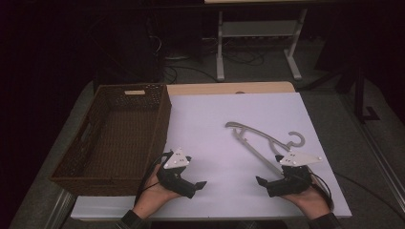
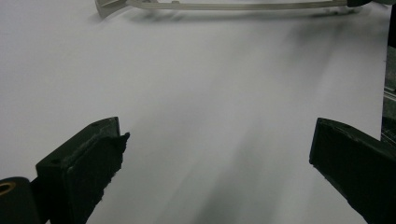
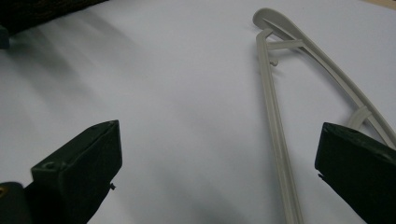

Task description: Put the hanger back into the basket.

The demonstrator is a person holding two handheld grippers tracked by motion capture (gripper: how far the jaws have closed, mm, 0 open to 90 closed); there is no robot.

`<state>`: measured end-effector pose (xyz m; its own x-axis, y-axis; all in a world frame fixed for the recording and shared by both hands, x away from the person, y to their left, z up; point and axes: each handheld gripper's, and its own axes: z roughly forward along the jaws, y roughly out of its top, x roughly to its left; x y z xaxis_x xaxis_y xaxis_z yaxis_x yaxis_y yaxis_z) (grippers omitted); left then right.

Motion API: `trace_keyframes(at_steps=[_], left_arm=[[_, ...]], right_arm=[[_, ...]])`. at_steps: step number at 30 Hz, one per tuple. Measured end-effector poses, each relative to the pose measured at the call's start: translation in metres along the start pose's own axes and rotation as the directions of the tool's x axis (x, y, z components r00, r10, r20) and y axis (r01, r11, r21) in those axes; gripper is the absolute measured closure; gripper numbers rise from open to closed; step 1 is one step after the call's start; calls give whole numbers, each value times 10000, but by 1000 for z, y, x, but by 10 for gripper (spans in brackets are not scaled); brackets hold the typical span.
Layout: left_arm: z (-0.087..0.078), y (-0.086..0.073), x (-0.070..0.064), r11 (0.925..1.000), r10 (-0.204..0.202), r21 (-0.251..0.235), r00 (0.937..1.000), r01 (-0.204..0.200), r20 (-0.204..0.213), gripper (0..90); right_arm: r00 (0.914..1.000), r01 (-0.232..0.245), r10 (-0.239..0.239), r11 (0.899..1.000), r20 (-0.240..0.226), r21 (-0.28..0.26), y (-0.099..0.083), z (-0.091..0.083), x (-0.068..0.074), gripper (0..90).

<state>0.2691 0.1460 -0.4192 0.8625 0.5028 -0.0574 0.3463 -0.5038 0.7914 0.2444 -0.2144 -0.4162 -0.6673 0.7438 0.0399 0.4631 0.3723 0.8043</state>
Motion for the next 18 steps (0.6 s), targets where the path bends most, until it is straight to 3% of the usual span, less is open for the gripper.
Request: trace_keyframes(at_steps=[4,11,18], left_arm=[[0,0,0,10000,-25,62,10000,25,41,23],[0,0,0,10000,-36,41,10000,36,45,23],[0,0,0,9999,-109,85,9999,108,50,23]], right_arm=[[9999,-11,8,9998,145,184,0,-2,-2,7],[9977,-306,292,9993,607,236,1,-12,-16,107],[9854,-937,854,9943,1476,504,-8,-29,-53,235]])
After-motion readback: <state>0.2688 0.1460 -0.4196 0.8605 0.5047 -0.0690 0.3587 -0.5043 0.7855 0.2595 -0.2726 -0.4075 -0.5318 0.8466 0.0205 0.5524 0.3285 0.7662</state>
